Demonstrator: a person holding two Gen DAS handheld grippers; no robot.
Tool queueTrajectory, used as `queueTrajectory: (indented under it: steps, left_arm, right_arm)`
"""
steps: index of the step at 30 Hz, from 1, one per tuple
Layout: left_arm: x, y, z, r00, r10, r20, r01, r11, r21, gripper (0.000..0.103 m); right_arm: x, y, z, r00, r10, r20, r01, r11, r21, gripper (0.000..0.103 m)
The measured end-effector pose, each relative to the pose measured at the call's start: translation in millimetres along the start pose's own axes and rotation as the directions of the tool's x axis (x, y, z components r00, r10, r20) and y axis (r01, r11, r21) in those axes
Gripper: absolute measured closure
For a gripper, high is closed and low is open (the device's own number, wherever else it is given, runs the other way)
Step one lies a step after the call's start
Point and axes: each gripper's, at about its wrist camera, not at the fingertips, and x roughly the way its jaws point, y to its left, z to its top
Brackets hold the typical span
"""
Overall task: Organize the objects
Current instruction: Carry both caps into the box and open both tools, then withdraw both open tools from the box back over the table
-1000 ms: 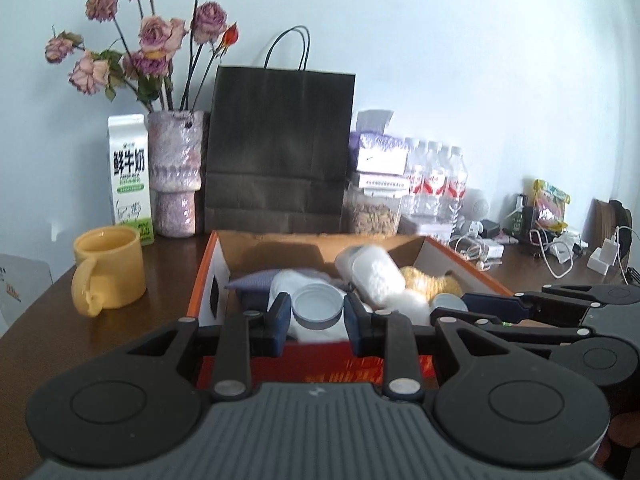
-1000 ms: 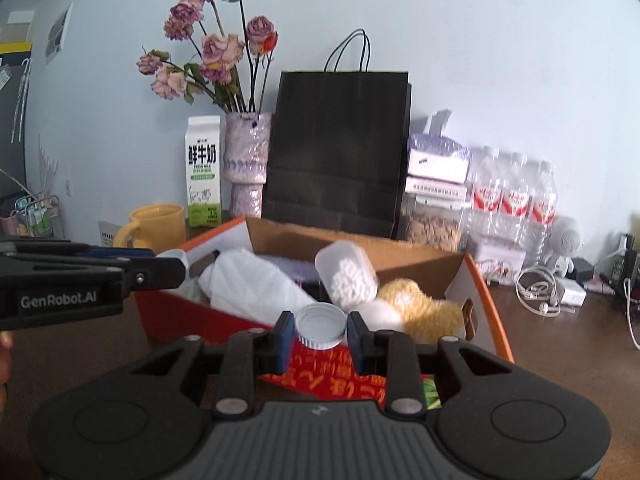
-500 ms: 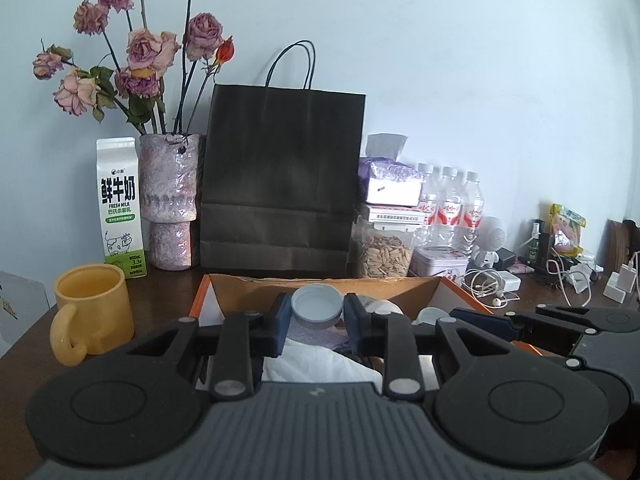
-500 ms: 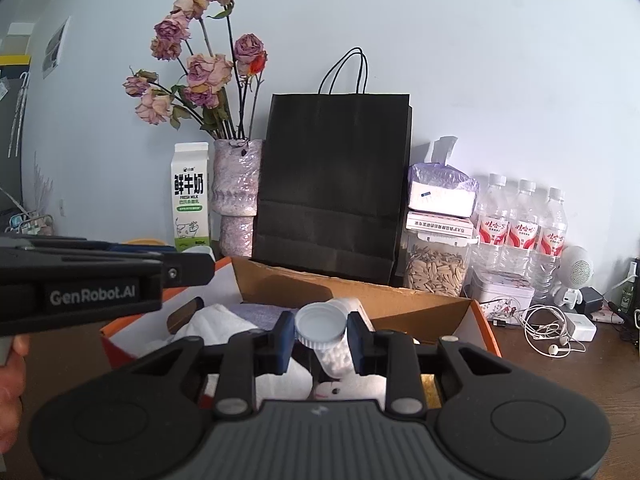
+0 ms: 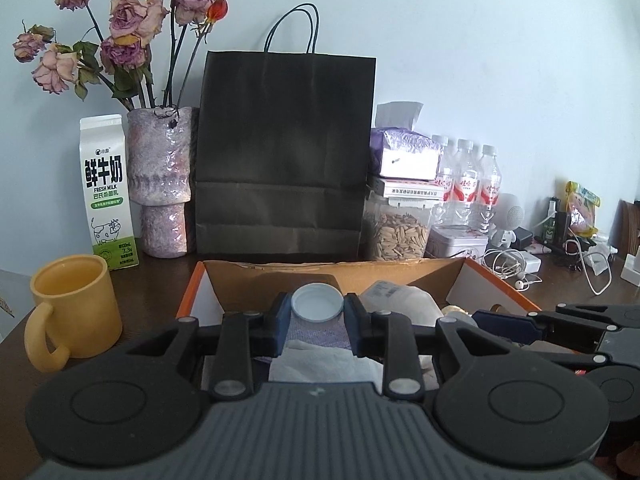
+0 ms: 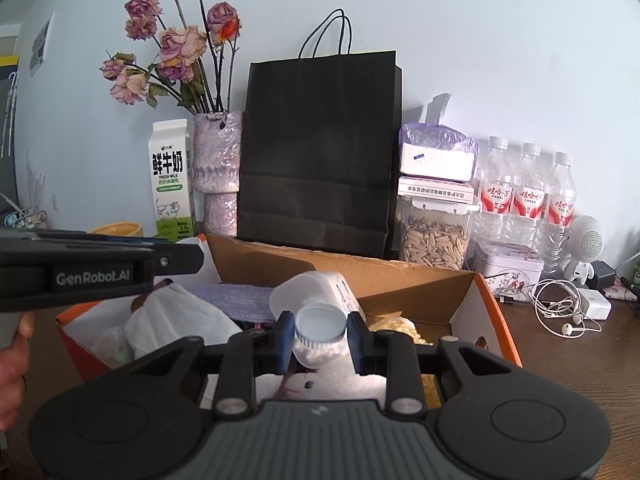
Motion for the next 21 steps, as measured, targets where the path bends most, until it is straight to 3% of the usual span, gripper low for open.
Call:
queueTrajectory:
  steps: [2,4,5,6,7,8,9,14,21]
  left_arm:
    - [0,1,-1,1.000,-0.001,-0.006,0.001,1.000,-0.004,0.073]
    - [-1,3,-1,1.000,0.001,-0.009,-0.001,1.000,-0.010,0.065]
    - [-1,4,0,1.000,0.006,-0.012,-0.006,1.000,-0.011,0.044]
    - [-3,5,0,1.000,0.016,-0.008,-0.016,1.000,-0.011,0.018]
    - [-6,5,0,1.000,0.031,0.002,-0.031,0.999,-0.011,0.008]
    - [-9,5,1,0.999,0.046,0.017,-0.046,0.999,-0.012,0.000]
    - [-12,5,2,0.998,0.056,0.028,-0.055,0.998,-0.013,0.000]
    - [-27,8,5,0.998,0.057,-0.020,-0.058,0.998,-0.023,0.000]
    - [-78,10,-11,0.993,0.032,-0.112,-0.033,0.999,-0.008,0.000]
  right_arm:
    - [-1,-1,-1,1.000,-0.004,-0.002,0.004,1.000,0.003,0.076]
    - [-2,-2,-2,1.000,-0.009,-0.008,0.009,1.000,0.004,0.075]
    - [-2,-2,-2,1.000,-0.012,-0.010,0.012,1.000,0.007,0.073]
    - [-3,-3,-3,1.000,-0.015,-0.012,0.015,1.000,0.011,0.060]
    - [-3,-4,-3,1.000,-0.019,-0.011,0.019,1.000,0.016,0.038]
    - [-5,-5,-3,1.000,-0.027,-0.007,0.027,0.999,0.021,0.025]
    - [-6,-6,-3,0.999,-0.038,-0.007,0.038,0.999,0.024,0.001]
    - [-19,-9,-2,0.998,-0.062,-0.021,0.063,0.997,0.037,0.000]
    - [-77,4,-7,0.999,-0.038,-0.036,0.039,0.999,0.012,0.000]
